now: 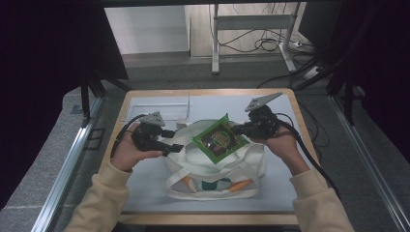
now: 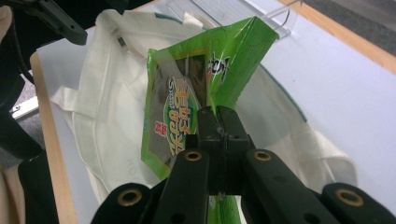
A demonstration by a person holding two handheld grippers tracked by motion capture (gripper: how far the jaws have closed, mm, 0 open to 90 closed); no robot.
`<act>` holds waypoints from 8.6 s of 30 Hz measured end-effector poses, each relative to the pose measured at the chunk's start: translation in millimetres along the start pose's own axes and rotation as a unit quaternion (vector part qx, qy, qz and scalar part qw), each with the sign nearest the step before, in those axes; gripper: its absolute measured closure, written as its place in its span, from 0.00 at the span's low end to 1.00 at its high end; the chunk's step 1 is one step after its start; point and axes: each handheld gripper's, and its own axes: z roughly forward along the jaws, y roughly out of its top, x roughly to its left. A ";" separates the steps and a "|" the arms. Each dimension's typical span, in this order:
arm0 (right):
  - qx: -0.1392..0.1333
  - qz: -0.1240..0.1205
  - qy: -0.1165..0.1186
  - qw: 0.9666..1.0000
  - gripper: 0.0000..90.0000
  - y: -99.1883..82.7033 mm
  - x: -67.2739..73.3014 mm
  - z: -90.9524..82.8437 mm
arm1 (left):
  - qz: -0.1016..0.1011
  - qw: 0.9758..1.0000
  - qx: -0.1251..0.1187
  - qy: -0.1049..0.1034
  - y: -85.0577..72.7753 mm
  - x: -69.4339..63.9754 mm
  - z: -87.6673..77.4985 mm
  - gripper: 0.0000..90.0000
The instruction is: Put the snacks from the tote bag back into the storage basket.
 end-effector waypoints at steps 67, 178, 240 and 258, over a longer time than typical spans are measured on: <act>-0.062 0.020 -0.015 0.998 0.32 -30.7 29.1 11.1 | 0.020 0.999 -0.003 -0.047 12.7 -6.5 24.7 0.79; 0.105 -0.142 0.014 0.984 0.80 -11.6 14.8 85.5 | 0.100 0.994 0.012 -0.043 43.0 7.5 27.2 0.48; -0.003 -0.063 -0.005 0.998 0.40 -21.6 14.5 41.9 | 0.081 0.995 0.041 -0.047 42.8 19.6 14.5 0.85; -0.026 -0.011 -0.024 0.999 0.38 -58.3 26.3 25.8 | 0.065 0.997 0.003 -0.045 53.0 27.0 -12.1 0.85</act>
